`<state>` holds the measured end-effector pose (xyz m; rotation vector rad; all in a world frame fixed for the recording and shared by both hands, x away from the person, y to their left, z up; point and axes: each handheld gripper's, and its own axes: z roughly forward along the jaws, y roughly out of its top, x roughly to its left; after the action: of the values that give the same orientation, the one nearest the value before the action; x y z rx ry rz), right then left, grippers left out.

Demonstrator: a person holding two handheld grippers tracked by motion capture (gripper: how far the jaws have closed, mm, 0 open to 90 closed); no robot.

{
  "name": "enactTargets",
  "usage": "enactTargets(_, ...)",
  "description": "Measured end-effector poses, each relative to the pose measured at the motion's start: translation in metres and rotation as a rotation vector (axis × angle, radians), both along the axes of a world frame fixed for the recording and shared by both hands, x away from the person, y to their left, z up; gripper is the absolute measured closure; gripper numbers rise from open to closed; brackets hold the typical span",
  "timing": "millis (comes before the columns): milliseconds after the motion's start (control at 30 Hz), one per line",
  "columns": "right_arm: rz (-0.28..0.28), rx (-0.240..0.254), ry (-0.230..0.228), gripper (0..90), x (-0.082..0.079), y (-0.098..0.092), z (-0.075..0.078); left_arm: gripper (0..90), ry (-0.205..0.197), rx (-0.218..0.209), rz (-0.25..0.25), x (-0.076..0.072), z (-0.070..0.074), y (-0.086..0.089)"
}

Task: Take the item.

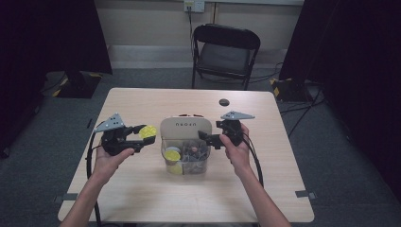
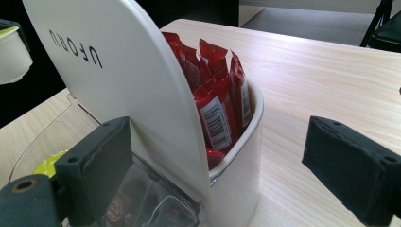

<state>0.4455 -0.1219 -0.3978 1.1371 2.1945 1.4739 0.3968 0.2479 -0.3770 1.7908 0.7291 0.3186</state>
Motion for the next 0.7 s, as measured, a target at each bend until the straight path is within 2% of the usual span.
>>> enactTargets(300,-0.001,0.0,0.001,8.5,0.0,0.0,0.0,37.9,0.009,0.001,0.048,0.006,-0.004,0.013)
enactTargets(333,-0.001,-0.001,0.001,8.5,0.0,0.0,0.0,37.9,0.013,0.011,0.054,0.007,-0.005,0.016)
enactTargets(367,-0.001,-0.001,0.001,8.5,0.0,0.0,0.0,37.9,0.021,0.022,0.076,0.009,-0.008,0.019)
enactTargets(500,-0.001,0.0,0.001,8.5,0.0,0.0,0.0,37.9,0.044,0.014,0.096,0.012,-0.013,0.025)
enactTargets(533,-0.001,0.0,0.002,8.5,0.0,0.0,0.0,37.9,0.064,0.013,0.104,0.015,-0.017,0.029)
enactTargets(600,0.0,0.0,0.002,8.5,0.0,0.0,0.0,37.9,0.065,0.014,0.109,0.016,-0.018,0.03)
enactTargets(700,0.002,-0.002,0.003,8.5,0.0,0.001,-0.001,37.9,0.084,0.038,0.134,0.02,-0.024,0.036)
